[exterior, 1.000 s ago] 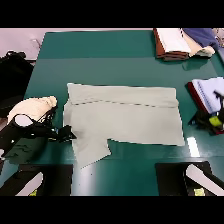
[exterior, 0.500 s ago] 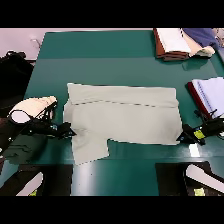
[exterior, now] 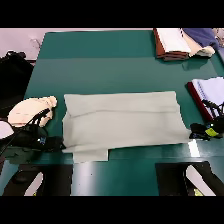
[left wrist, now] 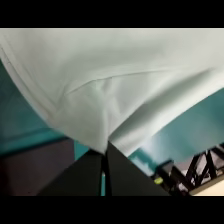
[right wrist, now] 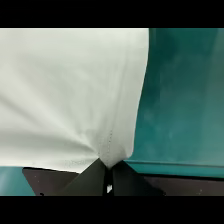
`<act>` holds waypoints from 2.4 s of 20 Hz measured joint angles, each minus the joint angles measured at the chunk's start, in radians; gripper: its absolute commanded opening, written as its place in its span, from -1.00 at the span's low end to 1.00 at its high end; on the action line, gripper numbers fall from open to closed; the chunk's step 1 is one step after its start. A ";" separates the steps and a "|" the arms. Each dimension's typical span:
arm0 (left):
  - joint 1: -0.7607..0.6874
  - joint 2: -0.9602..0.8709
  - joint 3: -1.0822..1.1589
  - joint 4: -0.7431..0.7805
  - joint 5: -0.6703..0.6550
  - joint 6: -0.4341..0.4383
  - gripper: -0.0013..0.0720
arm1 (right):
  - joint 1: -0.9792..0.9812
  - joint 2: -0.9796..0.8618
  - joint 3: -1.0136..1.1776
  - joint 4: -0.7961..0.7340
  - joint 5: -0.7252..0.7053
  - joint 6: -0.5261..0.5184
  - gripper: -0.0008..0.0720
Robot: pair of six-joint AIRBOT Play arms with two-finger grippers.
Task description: Fold the shirts.
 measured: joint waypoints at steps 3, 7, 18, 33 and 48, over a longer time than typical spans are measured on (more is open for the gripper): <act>0.000 -0.007 0.043 0.013 0.015 -0.008 -0.91 | 0.030 0.039 0.010 -0.006 -0.019 0.009 -0.93; 0.000 -0.162 0.153 0.026 0.143 0.035 -0.91 | 0.126 -0.041 0.083 -0.007 -0.074 0.042 -0.93; 0.000 -0.637 0.449 0.025 0.441 0.107 0.59 | 0.243 -0.472 0.529 0.066 -0.170 0.083 -0.03; -0.237 -0.726 0.554 -0.126 0.570 0.064 -0.90 | -0.111 -0.721 0.434 0.454 -0.171 -0.163 0.36; -0.597 -1.207 0.937 -0.174 0.702 -0.015 -0.90 | 0.098 -0.567 0.579 0.568 -0.103 -0.225 -0.93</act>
